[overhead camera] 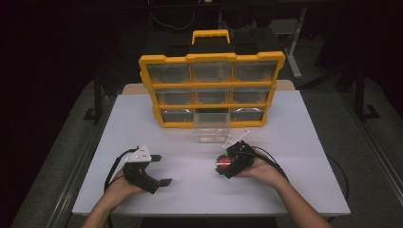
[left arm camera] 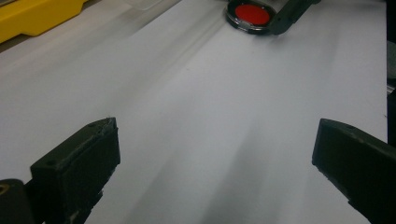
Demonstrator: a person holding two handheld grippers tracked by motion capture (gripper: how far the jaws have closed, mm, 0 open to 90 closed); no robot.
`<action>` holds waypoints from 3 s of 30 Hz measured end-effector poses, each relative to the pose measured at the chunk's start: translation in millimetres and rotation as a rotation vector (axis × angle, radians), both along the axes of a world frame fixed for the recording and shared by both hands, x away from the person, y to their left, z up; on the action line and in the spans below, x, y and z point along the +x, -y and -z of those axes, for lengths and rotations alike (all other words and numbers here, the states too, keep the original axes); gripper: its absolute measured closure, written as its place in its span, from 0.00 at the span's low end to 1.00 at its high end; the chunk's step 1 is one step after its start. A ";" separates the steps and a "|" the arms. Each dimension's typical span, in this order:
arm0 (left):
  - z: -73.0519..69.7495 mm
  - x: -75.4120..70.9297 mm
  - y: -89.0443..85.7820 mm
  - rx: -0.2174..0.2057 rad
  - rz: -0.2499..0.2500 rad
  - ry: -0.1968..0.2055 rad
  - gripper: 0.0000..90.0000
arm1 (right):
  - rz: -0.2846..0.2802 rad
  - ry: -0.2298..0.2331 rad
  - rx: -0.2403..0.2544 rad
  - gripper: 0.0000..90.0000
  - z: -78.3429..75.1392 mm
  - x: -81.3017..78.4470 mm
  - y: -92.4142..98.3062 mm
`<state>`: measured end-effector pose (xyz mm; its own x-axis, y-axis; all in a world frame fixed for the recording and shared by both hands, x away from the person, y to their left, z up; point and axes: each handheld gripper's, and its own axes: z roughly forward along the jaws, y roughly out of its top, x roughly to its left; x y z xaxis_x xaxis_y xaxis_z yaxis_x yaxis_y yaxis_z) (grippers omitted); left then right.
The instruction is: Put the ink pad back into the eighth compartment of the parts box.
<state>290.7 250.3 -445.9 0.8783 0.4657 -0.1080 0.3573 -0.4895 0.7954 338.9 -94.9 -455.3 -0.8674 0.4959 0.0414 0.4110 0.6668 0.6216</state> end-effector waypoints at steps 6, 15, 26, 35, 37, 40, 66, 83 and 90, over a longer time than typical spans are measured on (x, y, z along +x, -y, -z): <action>0.0 0.0 -0.1 0.001 0.000 0.001 0.00 | -0.002 -0.002 -0.007 0.15 0.1 -0.6 -0.1; -0.2 0.1 -0.6 0.000 -0.001 0.002 0.01 | -0.010 0.011 -0.016 0.24 -1.4 -2.0 1.3; -0.3 0.1 -0.6 0.000 -0.001 0.002 0.01 | -0.023 0.030 -0.031 0.31 -2.0 -4.5 0.6; -0.5 0.0 -0.7 0.000 -0.001 0.003 0.01 | -0.023 0.036 -0.035 0.31 -2.1 -5.1 0.4; -0.4 -0.1 -0.6 0.000 -0.002 0.003 0.01 | -0.024 0.036 -0.035 0.32 -2.1 -5.1 0.4; -0.4 -0.1 -0.7 0.000 -0.002 0.003 0.01 | -0.025 0.035 -0.038 0.32 -2.5 -5.4 0.5; -0.3 0.0 -1.0 0.004 -0.004 0.006 0.01 | 0.037 0.026 0.005 0.32 -26.5 3.8 28.1; -0.5 -0.2 -1.8 -0.001 -0.012 0.004 0.01 | 0.058 0.034 -0.010 0.32 -40.9 7.7 37.0; -0.6 -0.2 -2.0 0.000 -0.012 0.006 0.01 | 0.055 0.028 -0.013 0.32 -48.6 10.6 38.2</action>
